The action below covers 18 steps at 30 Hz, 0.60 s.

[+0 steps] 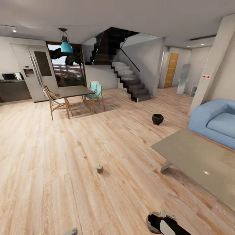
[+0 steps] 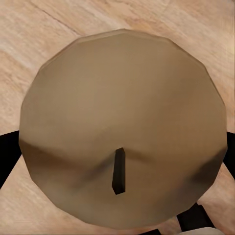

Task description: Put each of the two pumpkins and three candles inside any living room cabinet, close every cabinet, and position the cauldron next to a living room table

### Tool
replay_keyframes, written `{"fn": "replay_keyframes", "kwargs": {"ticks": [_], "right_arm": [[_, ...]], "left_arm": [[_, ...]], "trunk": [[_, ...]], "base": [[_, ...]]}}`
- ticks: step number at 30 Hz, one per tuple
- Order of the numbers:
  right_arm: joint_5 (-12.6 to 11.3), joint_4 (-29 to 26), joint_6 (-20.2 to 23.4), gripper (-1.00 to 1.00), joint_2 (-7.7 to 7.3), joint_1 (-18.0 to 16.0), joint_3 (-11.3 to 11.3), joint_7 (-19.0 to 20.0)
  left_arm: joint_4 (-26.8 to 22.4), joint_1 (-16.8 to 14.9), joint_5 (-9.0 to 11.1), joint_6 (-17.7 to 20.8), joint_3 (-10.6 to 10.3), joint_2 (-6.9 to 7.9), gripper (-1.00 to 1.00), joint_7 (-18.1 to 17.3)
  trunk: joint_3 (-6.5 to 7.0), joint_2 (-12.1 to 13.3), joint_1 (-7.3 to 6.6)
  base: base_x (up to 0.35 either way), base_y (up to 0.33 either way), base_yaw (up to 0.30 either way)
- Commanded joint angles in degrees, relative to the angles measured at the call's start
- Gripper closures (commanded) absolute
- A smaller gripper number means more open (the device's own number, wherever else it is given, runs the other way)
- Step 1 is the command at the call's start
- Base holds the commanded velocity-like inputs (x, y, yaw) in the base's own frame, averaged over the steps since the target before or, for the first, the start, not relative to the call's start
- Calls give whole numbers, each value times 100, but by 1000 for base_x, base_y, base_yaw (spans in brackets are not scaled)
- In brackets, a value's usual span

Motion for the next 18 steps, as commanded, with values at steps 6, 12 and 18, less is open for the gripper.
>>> {"fn": "replay_keyframes", "kwargs": {"ticks": [6, 12, 18], "right_arm": [[-40, -22, 29, 100, -7, 0, 49, -46], [-40, -22, 29, 100, -7, 0, 49, -46], [-40, -22, 29, 100, -3, 0, 49, -46]], "left_arm": [[6, 0, 24, 34, -51, -8, 100, 48], [12, 0, 24, 28, -51, -63, 100, 48], [19, 0, 24, 25, -51, -111, 100, 48]], "trunk": [[-6, -3, 0], [-6, -3, 0], [-6, -3, 0]], "base": [[0, 0, 290], [0, 0, 289], [0, 0, 289]]}}
